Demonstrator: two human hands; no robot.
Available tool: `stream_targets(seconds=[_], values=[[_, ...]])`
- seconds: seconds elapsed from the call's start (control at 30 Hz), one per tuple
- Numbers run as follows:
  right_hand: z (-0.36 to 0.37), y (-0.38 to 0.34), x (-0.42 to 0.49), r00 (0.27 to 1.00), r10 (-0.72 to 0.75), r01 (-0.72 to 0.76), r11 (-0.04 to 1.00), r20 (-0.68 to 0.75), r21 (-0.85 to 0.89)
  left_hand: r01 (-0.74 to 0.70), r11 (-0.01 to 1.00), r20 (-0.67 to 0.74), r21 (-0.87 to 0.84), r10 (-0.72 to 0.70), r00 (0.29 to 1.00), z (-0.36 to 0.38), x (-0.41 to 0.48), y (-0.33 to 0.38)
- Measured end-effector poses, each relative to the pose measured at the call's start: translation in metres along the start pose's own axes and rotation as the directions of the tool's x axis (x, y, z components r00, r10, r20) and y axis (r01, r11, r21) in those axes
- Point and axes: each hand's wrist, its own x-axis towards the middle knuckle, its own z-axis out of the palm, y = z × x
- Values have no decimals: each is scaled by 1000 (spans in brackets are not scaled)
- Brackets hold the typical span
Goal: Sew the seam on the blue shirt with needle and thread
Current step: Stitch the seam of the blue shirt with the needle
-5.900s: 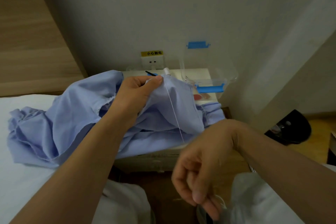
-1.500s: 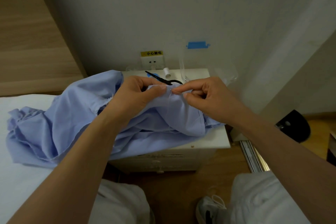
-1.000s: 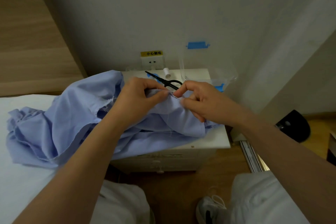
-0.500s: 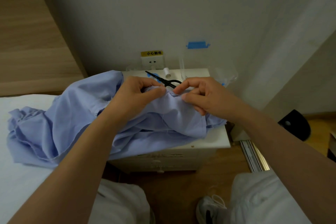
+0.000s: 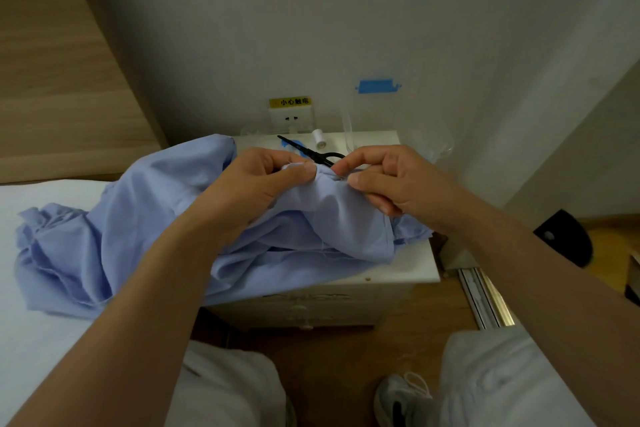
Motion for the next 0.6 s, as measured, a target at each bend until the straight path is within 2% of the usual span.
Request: stream_targets(seconds=[0.2, 0.4, 0.6], values=[[0, 2, 0, 1000, -11, 10, 997, 9, 82, -6, 990, 51, -139, 13, 999, 3, -1, 3], [2, 6, 1, 999, -28, 27, 996, 16, 86, 45, 972, 95, -229, -24, 995, 6, 0, 4], [0, 3, 3, 998, -57, 59, 975, -13, 213, 52, 939, 22, -339, -48, 999, 5, 1, 8]])
